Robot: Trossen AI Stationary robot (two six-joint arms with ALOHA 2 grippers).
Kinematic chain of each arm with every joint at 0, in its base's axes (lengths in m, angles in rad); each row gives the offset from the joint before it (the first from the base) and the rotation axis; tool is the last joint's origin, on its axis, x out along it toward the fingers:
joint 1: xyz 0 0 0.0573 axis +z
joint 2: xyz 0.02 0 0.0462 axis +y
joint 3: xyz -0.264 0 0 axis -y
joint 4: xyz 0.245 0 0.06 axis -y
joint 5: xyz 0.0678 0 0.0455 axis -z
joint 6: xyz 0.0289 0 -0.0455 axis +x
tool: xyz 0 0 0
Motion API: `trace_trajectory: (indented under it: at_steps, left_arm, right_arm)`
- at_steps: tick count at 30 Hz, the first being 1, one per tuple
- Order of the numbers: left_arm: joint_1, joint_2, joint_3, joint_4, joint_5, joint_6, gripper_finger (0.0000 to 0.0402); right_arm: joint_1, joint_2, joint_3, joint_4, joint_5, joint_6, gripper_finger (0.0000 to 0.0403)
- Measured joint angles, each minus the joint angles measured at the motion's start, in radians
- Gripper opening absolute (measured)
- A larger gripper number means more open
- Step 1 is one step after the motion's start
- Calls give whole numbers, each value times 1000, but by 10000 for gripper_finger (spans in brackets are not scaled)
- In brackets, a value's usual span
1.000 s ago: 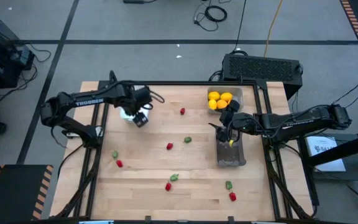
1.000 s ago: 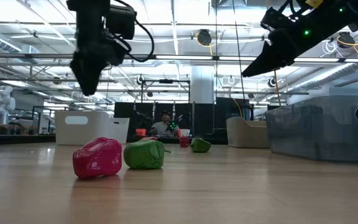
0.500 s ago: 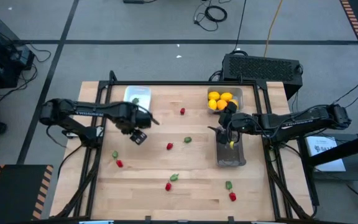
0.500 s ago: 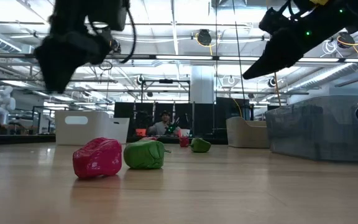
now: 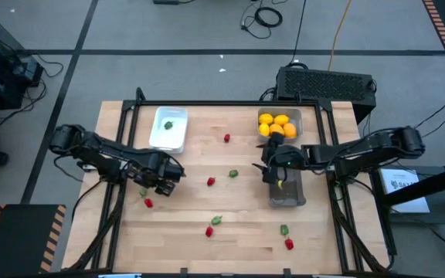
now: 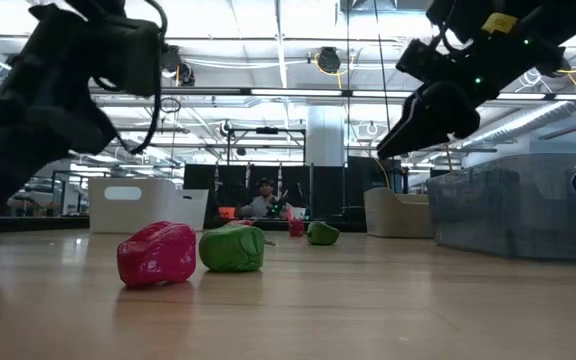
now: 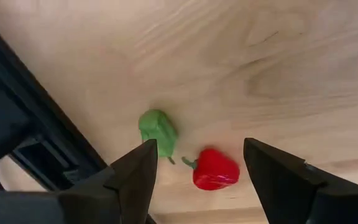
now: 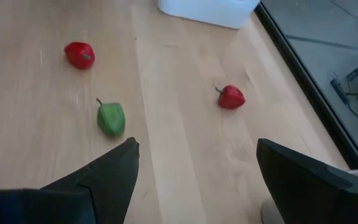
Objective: Sort produce into baskets
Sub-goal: Put the green chili pepper into the white bin
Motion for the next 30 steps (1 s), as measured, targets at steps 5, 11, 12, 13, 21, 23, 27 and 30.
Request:
trace_trajectory:
  at_steps: [5, 11, 12, 13, 21, 23, 27, 30]
  left_arm:
    - [-20, 0, -45, -1, 16, -73, 247]
    - [-45, 0, -104, 53, 36, -121, 247]
    - [-48, 0, -110, 55, 38, -123, 247]
    - [-51, 0, -118, 60, 41, -124, 247]
    - [-56, 0, -168, 99, 66, -124, 245]
    - [-56, 0, -169, 97, 66, -123, 238]
    - [-56, 0, -169, 101, 65, -118, 206]
    - [-56, 0, -169, 102, 64, -113, 173]
  right_arm:
    - [0, 38, 0, 83, -57, -28, 313]
    - [0, 90, 0, 191, -156, -88, 313]
    - [0, 97, 0, 199, -155, -95, 313]
    - [-2, 104, 0, 212, -154, -102, 313]
    - [-31, 131, 0, 233, -154, -113, 313]
    - [-37, 131, 0, 235, -153, -111, 313]
    - [-44, 131, 0, 236, -153, -112, 313]
    - [-45, 131, 0, 235, -153, -110, 313]
